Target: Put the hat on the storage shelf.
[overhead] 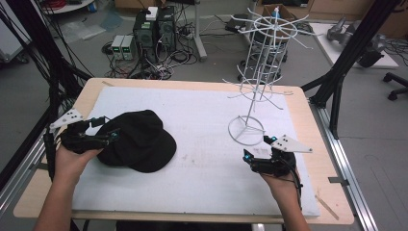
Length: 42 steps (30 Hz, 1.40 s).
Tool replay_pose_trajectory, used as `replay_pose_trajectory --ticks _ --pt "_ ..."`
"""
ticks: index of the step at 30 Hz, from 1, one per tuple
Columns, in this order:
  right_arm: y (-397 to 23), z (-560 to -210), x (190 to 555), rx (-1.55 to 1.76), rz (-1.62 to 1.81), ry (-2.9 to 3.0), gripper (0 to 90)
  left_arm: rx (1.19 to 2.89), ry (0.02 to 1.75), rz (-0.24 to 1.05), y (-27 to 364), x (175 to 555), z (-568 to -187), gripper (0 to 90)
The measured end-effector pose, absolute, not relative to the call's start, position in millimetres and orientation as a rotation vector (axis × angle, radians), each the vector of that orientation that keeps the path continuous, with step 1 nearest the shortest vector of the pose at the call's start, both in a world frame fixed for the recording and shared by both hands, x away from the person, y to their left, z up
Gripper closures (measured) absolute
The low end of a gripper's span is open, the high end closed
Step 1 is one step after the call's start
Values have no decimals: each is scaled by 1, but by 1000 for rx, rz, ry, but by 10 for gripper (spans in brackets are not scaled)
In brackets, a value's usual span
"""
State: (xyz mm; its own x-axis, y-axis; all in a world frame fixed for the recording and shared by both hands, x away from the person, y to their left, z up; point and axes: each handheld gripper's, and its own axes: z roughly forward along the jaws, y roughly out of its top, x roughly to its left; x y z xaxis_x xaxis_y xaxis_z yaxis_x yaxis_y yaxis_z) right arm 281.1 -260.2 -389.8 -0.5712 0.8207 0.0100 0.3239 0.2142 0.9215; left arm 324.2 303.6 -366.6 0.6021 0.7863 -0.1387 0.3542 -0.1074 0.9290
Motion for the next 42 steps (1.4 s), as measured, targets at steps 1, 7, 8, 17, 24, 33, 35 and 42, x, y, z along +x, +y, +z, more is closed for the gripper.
replay_pose_trajectory --ticks 1,7,8,17,24,33,35,42 --pt "-260 -390 281 1055 1339 2005 108 1705 955 481 303 325 -368 148" --pt "-264 -390 281 1055 1335 2002 108 1712 959 484 304 326 -369 147" --pt "-264 -390 280 1060 1333 2001 108 1710 959 483 304 326 -369 147" --pt "-264 -387 276 1041 1325 1993 108 1720 964 505 306 330 -373 148" --pt "-258 -390 277 1024 1307 2027 107 1706 1031 514 315 341 -388 148" --pt "-256 -392 278 1020 1299 2045 107 1697 1060 467 305 362 -404 148" --pt "-255 -392 278 1021 1297 2046 107 1716 1072 462 305 364 -407 148" --pt "-256 -393 277 1024 1280 2055 107 1708 1085 457 308 369 -411 146"
